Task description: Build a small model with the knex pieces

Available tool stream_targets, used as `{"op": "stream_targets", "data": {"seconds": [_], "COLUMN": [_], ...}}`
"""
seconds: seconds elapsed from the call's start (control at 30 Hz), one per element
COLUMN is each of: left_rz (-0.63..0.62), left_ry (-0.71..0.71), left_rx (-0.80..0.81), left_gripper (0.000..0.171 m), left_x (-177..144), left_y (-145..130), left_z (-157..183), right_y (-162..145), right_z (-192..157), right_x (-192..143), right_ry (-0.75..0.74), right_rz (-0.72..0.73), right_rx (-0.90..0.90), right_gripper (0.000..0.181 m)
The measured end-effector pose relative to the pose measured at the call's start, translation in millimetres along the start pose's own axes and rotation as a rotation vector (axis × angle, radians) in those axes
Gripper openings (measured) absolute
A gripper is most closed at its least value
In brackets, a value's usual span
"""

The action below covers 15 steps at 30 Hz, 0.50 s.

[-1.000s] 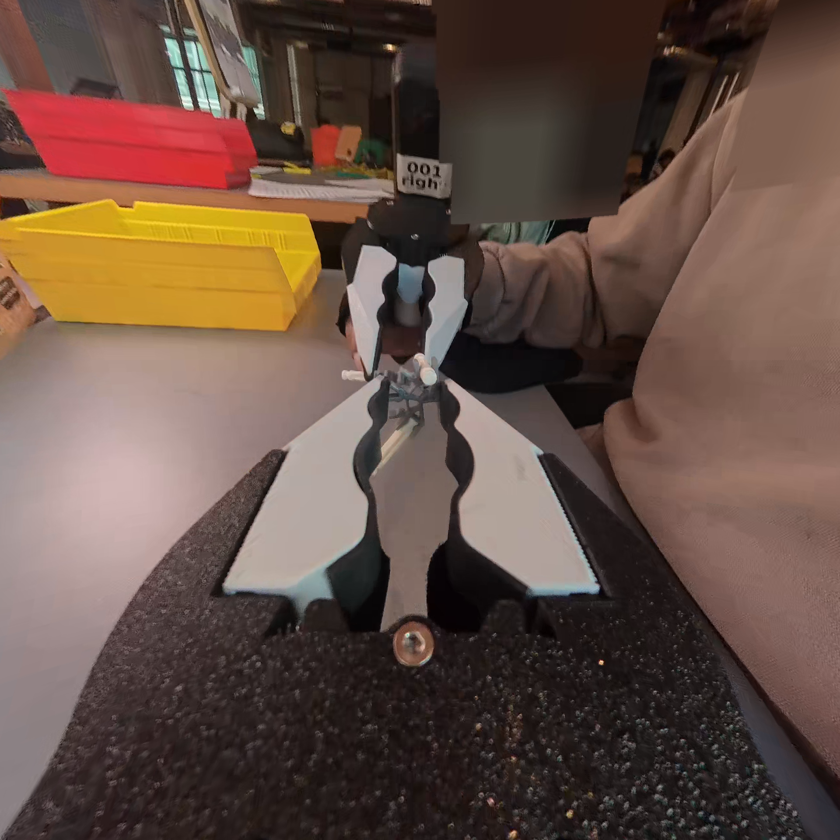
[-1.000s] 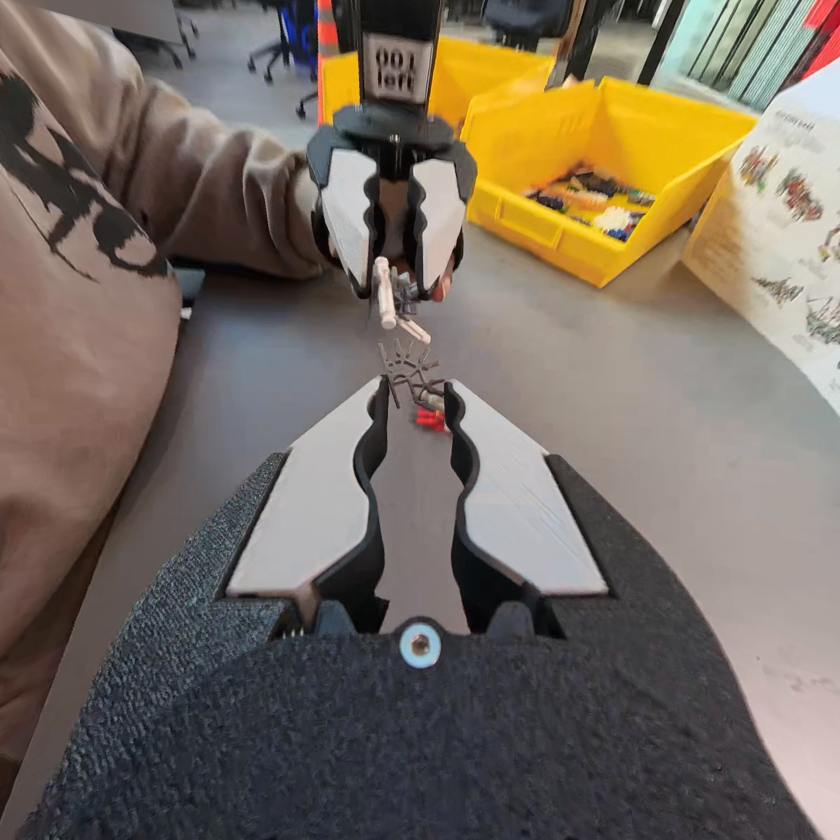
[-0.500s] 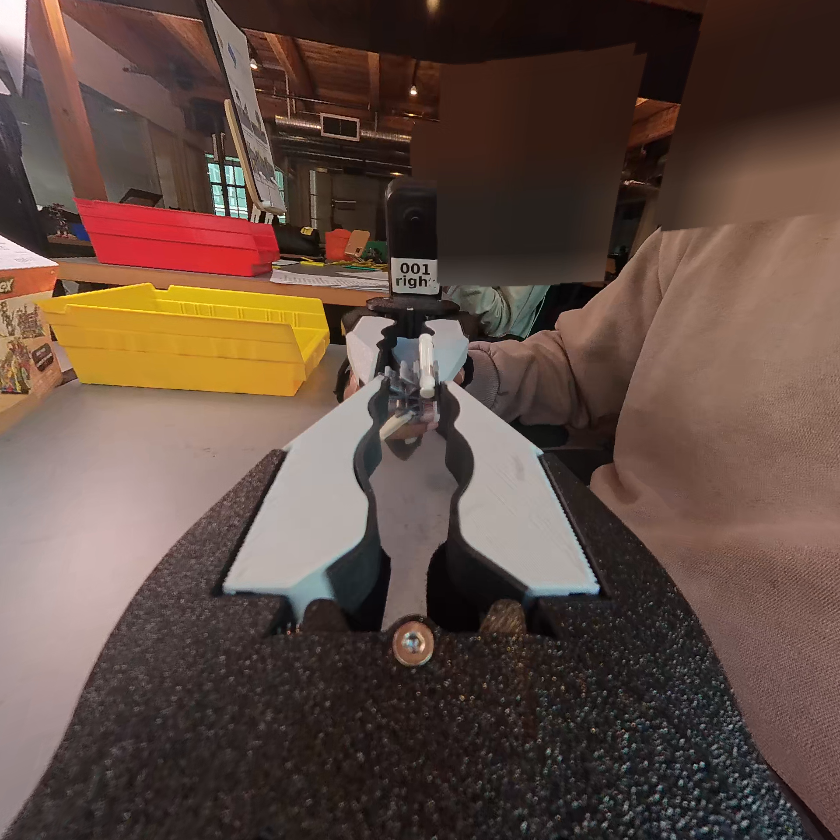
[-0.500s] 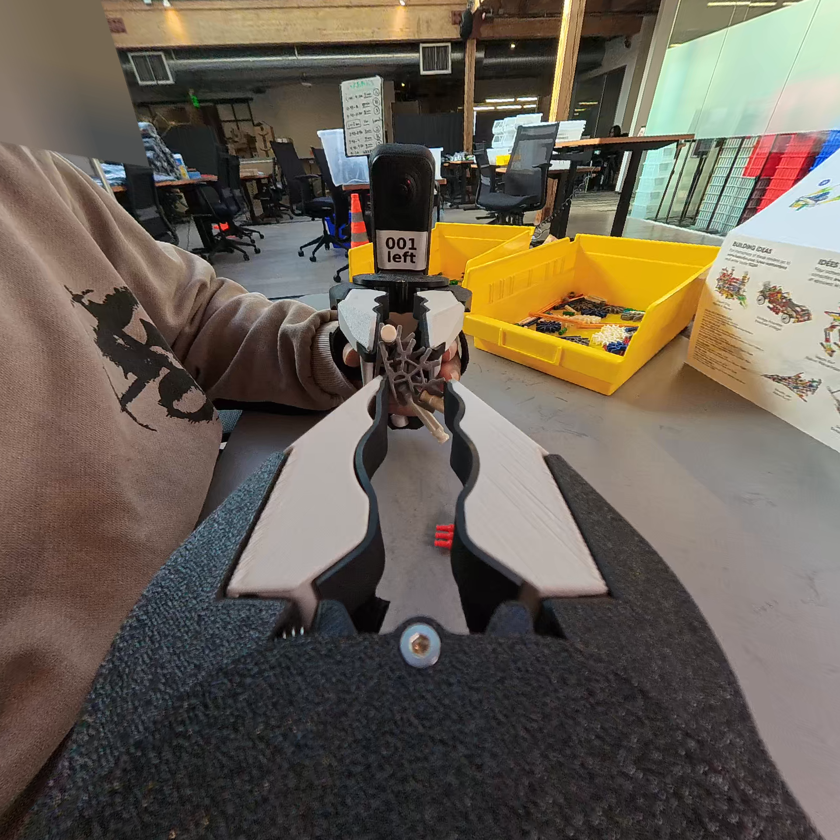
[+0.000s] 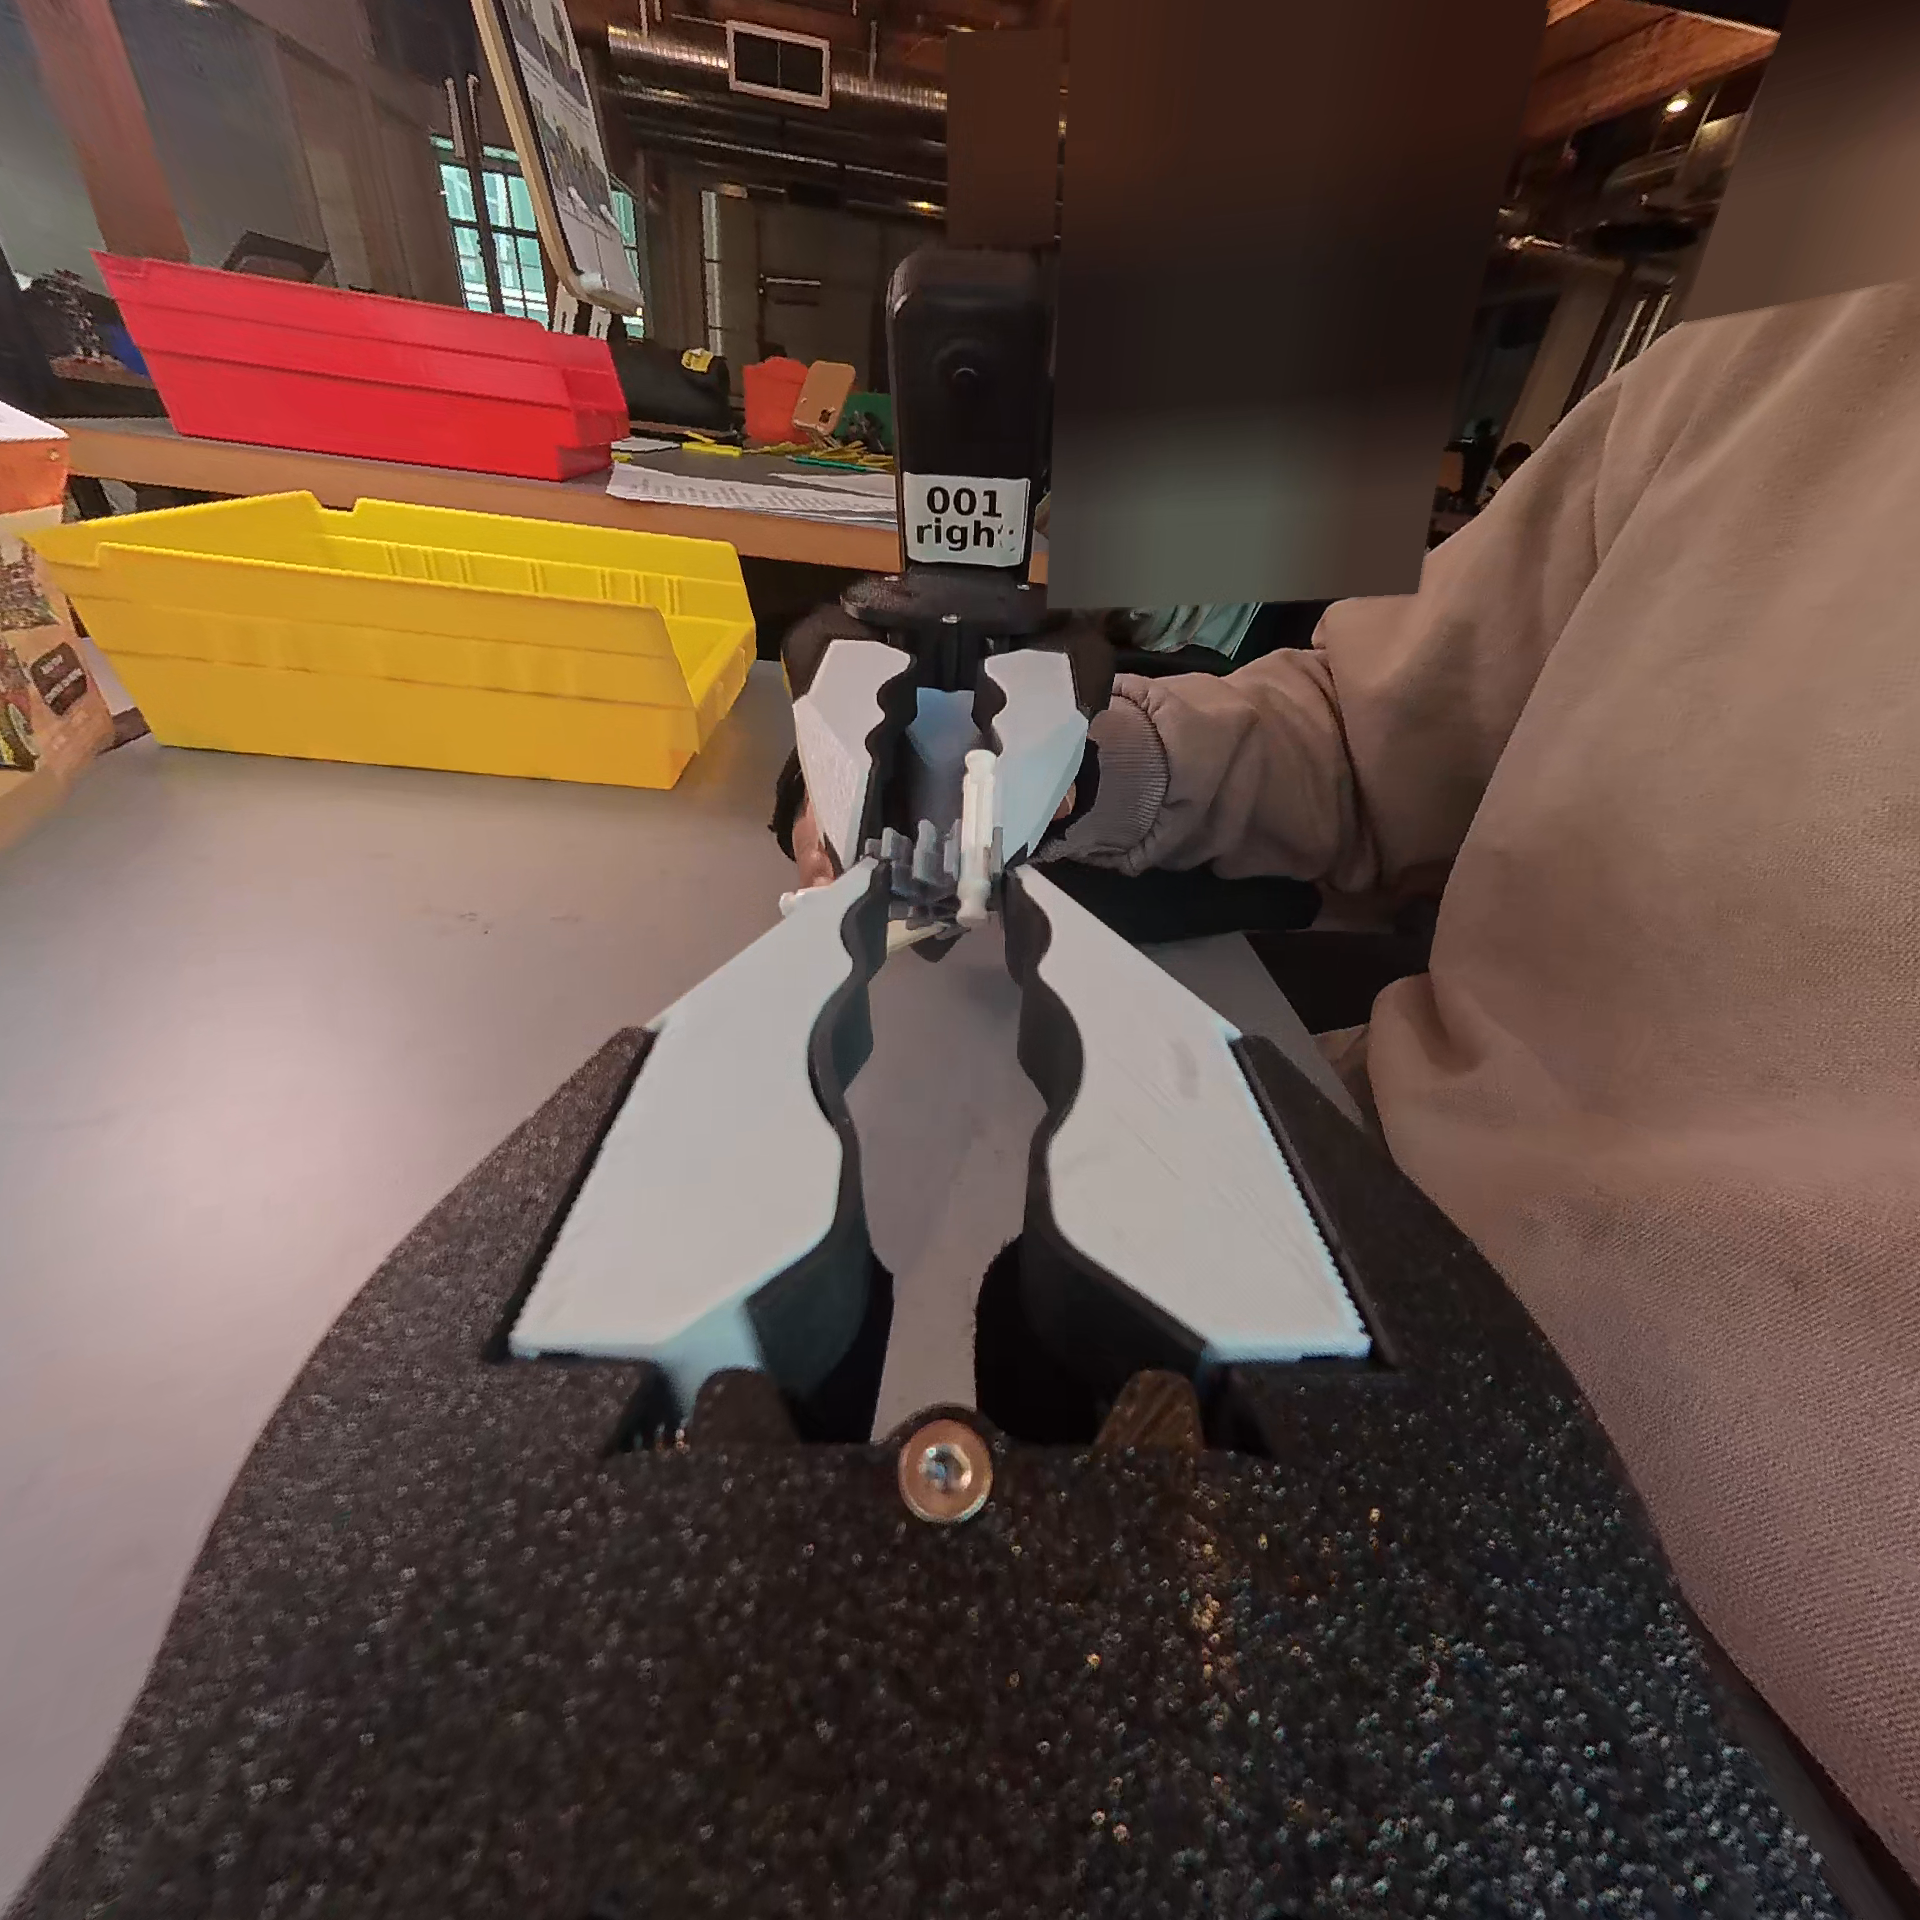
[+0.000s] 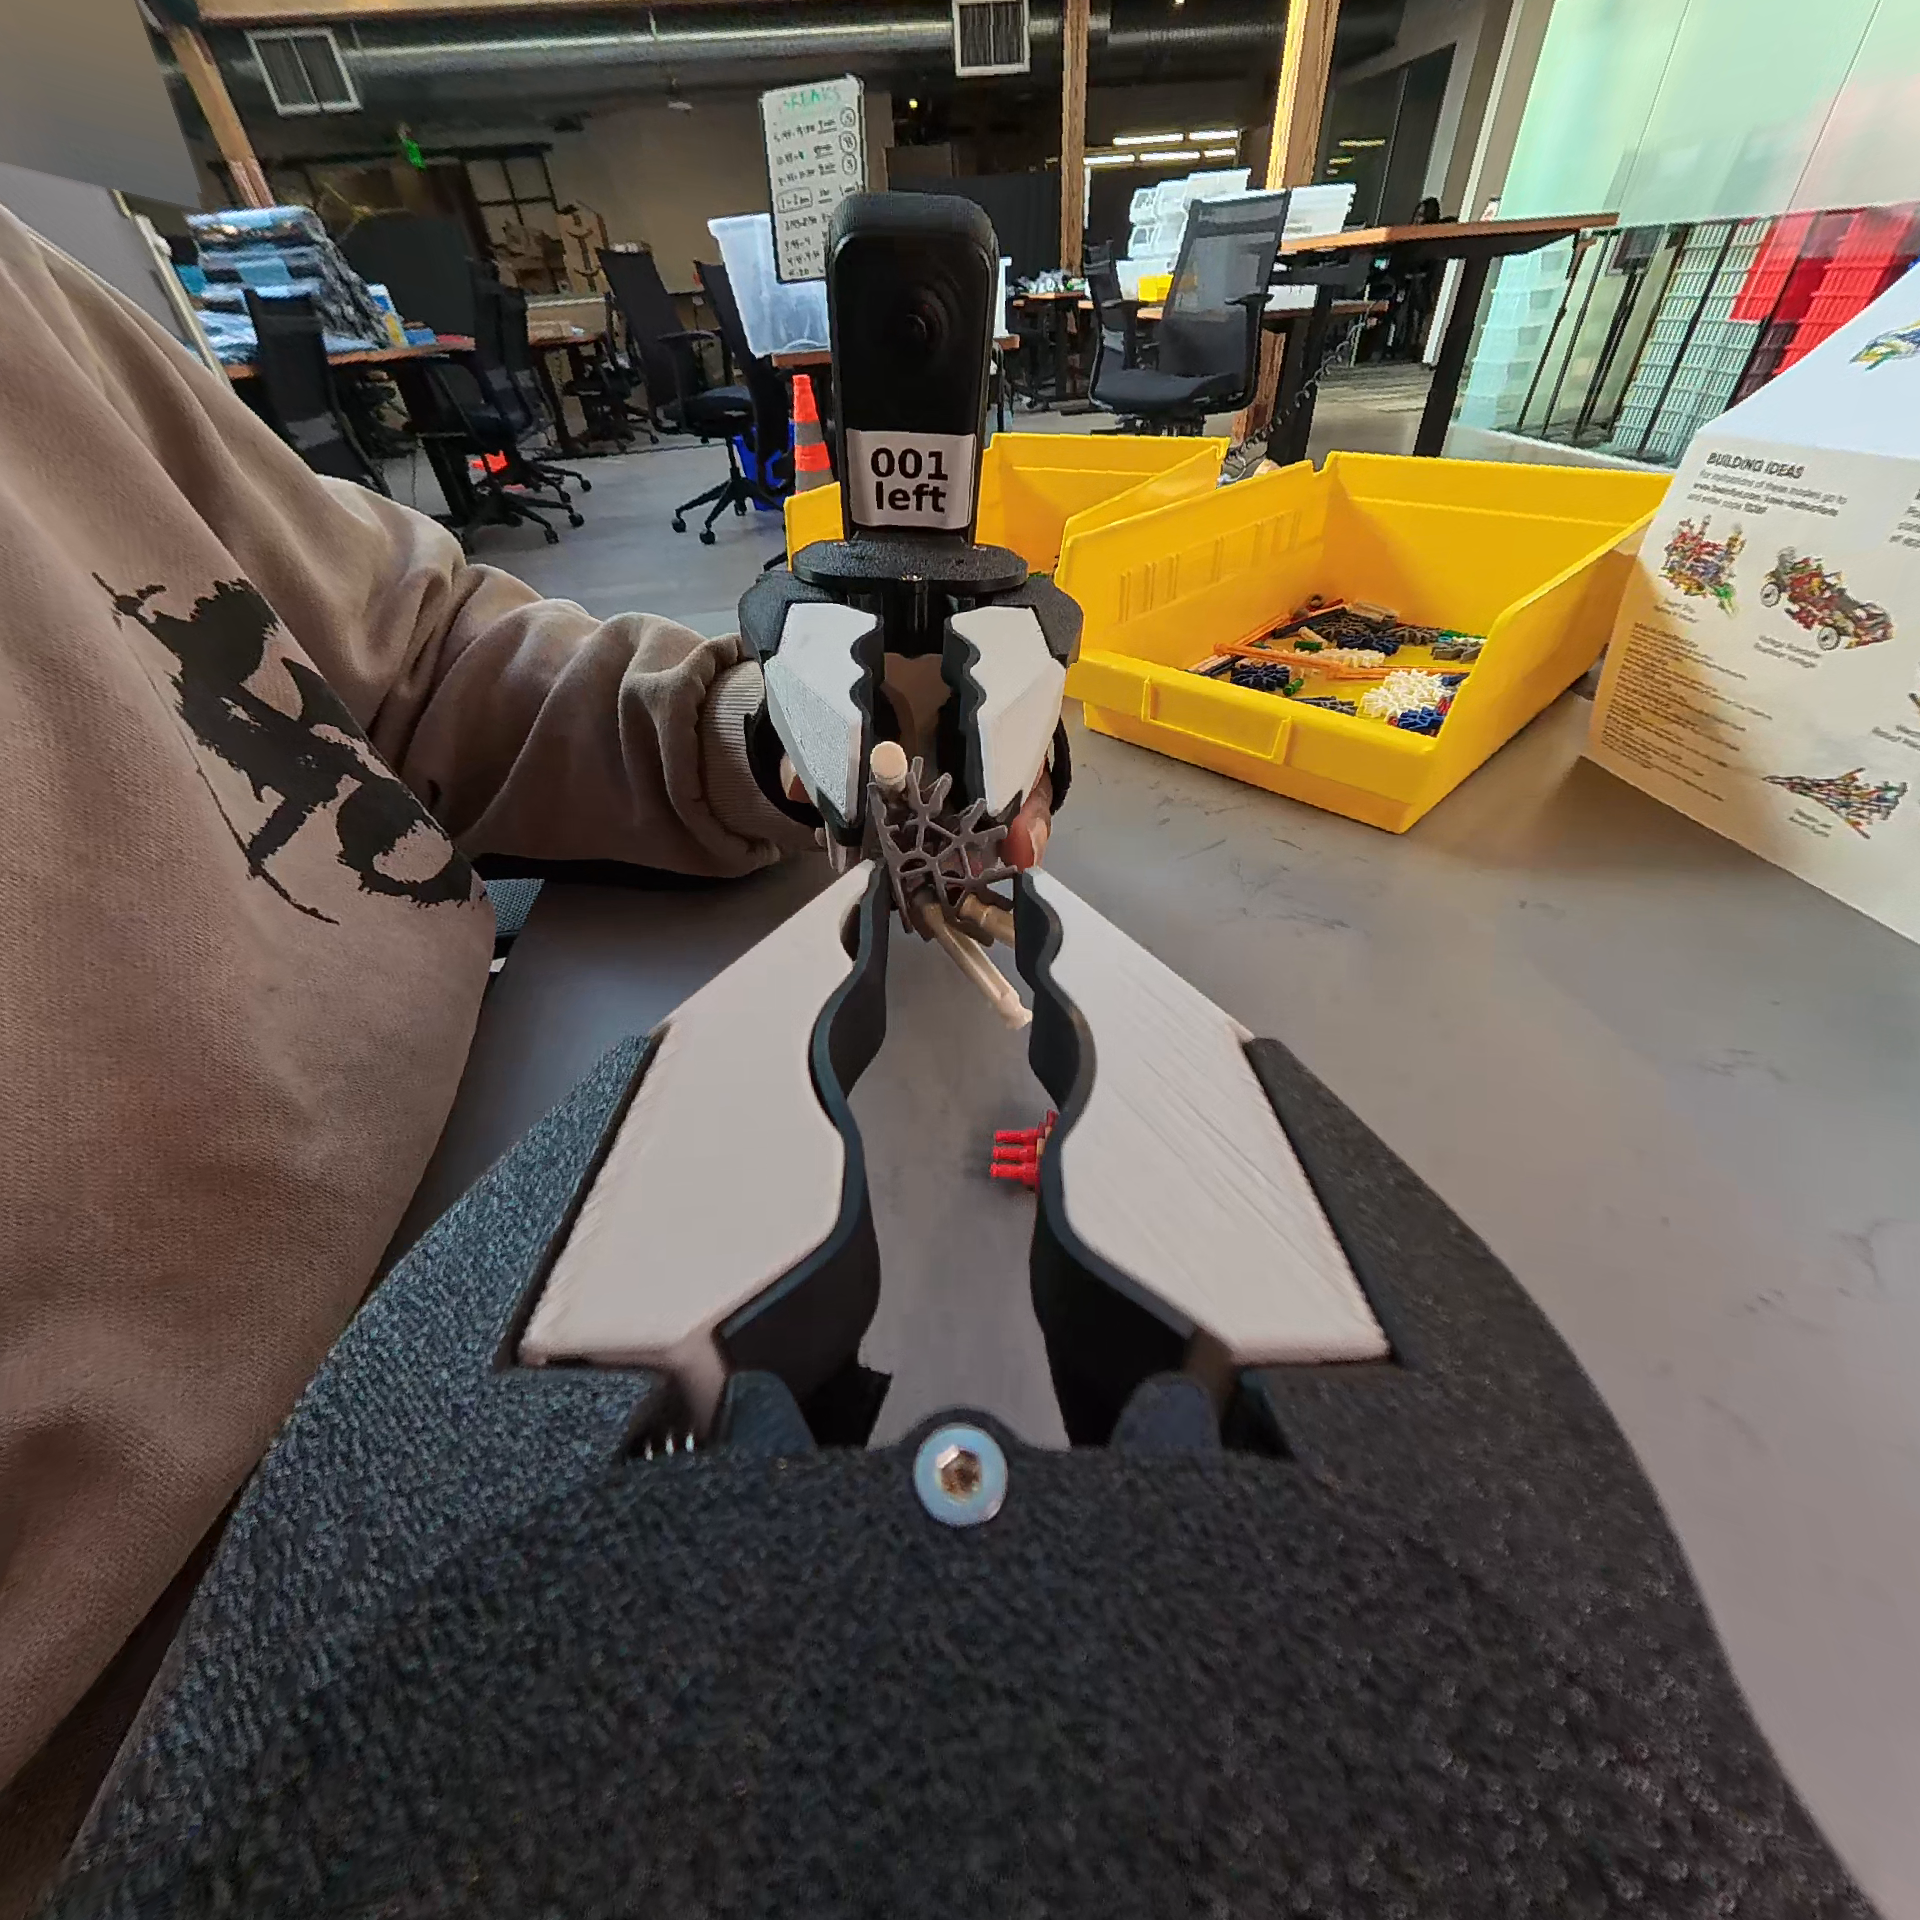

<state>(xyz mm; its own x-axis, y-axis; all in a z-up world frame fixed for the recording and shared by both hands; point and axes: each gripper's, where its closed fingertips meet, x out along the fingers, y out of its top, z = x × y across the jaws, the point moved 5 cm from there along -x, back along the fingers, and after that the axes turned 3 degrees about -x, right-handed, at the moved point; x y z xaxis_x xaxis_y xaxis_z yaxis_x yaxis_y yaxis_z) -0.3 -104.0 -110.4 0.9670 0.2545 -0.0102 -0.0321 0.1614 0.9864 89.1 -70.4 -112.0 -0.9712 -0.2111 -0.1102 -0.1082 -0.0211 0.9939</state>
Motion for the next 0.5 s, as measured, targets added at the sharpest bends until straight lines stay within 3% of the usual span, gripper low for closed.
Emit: {"op": "stream_targets", "data": {"seconds": [0.5], "left_rz": [-0.054], "left_ry": [-0.007], "left_rx": [-0.003], "left_gripper": [0.022], "left_x": [2.3], "left_y": [-5.0], "left_z": [1.6], "right_y": [-8.6], "right_z": [0.0], "right_x": [-1.3], "right_ry": [0.057], "right_rz": [0.015], "right_rx": [0.068], "right_gripper": [0.021]}}
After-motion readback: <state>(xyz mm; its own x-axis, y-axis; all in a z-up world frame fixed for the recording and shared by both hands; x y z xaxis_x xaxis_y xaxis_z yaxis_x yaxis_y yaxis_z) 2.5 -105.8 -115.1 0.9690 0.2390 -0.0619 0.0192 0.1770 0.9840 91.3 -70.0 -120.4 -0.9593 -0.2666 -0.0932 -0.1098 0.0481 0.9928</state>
